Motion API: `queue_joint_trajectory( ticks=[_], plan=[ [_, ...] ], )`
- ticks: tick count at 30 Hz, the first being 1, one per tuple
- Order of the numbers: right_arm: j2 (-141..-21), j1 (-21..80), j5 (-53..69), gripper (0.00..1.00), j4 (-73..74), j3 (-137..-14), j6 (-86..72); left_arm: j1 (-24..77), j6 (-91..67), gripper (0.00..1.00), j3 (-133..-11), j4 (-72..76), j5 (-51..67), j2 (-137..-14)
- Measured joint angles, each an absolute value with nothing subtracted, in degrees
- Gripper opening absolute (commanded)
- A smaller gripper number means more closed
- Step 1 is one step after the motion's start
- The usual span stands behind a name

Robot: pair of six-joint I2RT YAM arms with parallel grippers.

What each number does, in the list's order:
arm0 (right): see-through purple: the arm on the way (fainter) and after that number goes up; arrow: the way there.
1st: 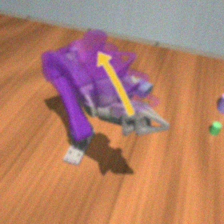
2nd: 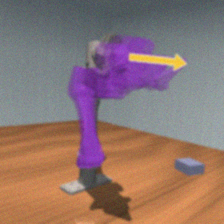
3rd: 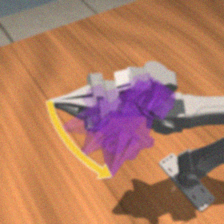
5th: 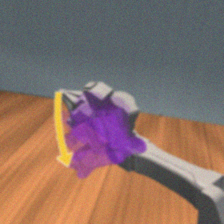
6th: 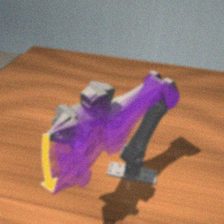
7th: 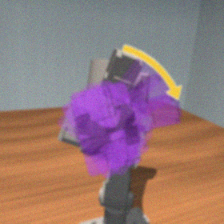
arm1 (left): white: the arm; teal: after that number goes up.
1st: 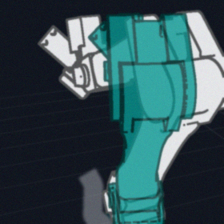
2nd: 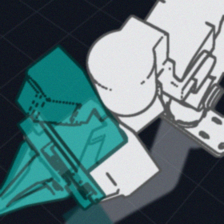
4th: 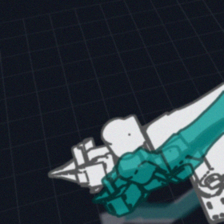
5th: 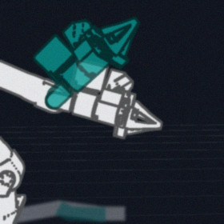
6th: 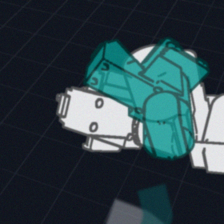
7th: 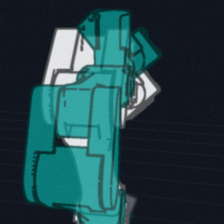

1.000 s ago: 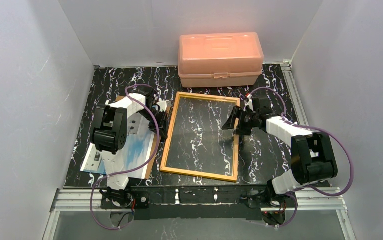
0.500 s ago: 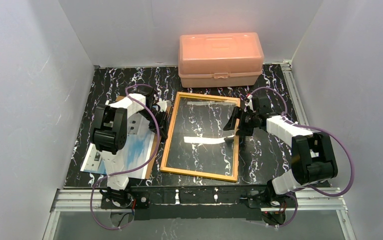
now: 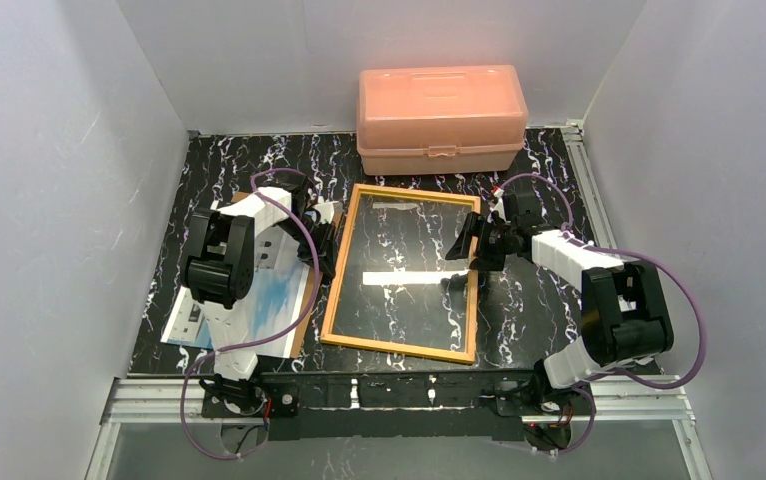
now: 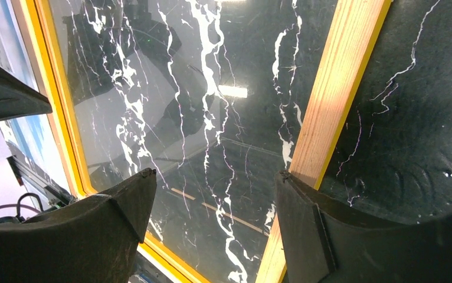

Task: Put the photo into the frame
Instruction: Place the photo frame item in the photo frame.

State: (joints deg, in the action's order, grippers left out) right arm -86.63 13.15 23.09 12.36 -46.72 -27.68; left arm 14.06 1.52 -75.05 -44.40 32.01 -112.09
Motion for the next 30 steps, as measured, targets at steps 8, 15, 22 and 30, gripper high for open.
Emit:
queue_joint_trajectory(
  ticks=[8, 15, 22, 30],
  plan=[
    [-87.5, 13.1, 23.1, 0.80, 11.9, -46.7, -28.2, 14.1, 1.7, 0.00, -75.2, -44.7, 32.0, -112.1],
    [-87.7, 13.8, 22.6, 0.80, 11.9, -46.7, -28.3, 14.0, 1.9, 0.01, -76.1, -46.0, 32.4, -112.1],
    [-87.7, 16.4, 19.5, 0.80, 12.7, -46.7, -27.9, 13.5, 2.0, 0.03, -77.1, -47.5, 33.4, -112.1],
    [-87.7, 23.3, 9.7, 0.80, 18.6, -51.5, -25.8, 12.1, 2.4, 0.04, -78.2, -48.9, 34.5, -112.1]
  ],
)
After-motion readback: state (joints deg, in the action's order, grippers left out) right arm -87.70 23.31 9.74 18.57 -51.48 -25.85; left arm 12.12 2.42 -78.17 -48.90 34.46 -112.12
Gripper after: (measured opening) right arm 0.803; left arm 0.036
